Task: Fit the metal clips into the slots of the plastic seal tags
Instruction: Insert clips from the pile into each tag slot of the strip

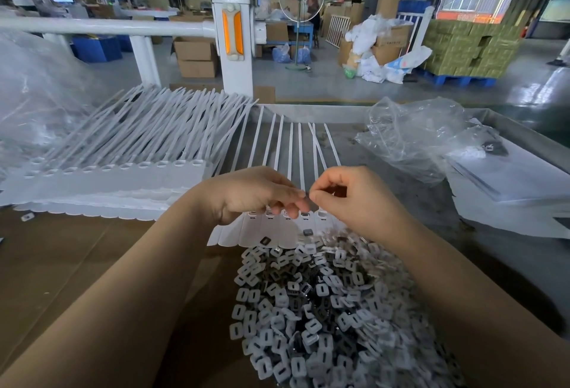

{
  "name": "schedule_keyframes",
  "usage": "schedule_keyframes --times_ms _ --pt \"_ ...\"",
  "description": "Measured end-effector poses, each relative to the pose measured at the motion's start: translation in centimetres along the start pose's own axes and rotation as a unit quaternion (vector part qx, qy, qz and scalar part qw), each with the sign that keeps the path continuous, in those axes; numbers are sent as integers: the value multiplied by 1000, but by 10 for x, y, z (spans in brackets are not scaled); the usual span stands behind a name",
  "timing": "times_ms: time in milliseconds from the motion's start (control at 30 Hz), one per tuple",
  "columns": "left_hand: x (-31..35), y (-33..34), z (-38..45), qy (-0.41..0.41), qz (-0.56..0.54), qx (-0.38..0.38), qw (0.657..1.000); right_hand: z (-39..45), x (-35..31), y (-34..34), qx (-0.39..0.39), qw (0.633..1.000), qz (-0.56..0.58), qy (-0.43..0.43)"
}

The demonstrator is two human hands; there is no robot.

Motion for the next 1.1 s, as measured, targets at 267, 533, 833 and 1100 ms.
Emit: schedule_keyframes --times_ms 267,533,833,1100 --pt "-2 -2 3 -12 -71 19 997 -1 -3 1 34 999 -12 -36" --pt "-1 -5 2 -4 -35 98 995 -1 -4 -2 55 998 2 -12" --pt "4 -2 0 -4 -47 84 995 0 -4 1 38 998 39 10" --pt "7 -1 -1 9 -66 73 995 0 -3 -1 32 991 107 69"
Point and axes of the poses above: each hand's wrist, its own z-axis towards the middle knuckle, its own y-axis out of the palm, x = y × z, the point moved 2 cm from there along z, towards the middle knuckle, and after that the axes turned 9 degrees about -y, right-handed, at the moved point
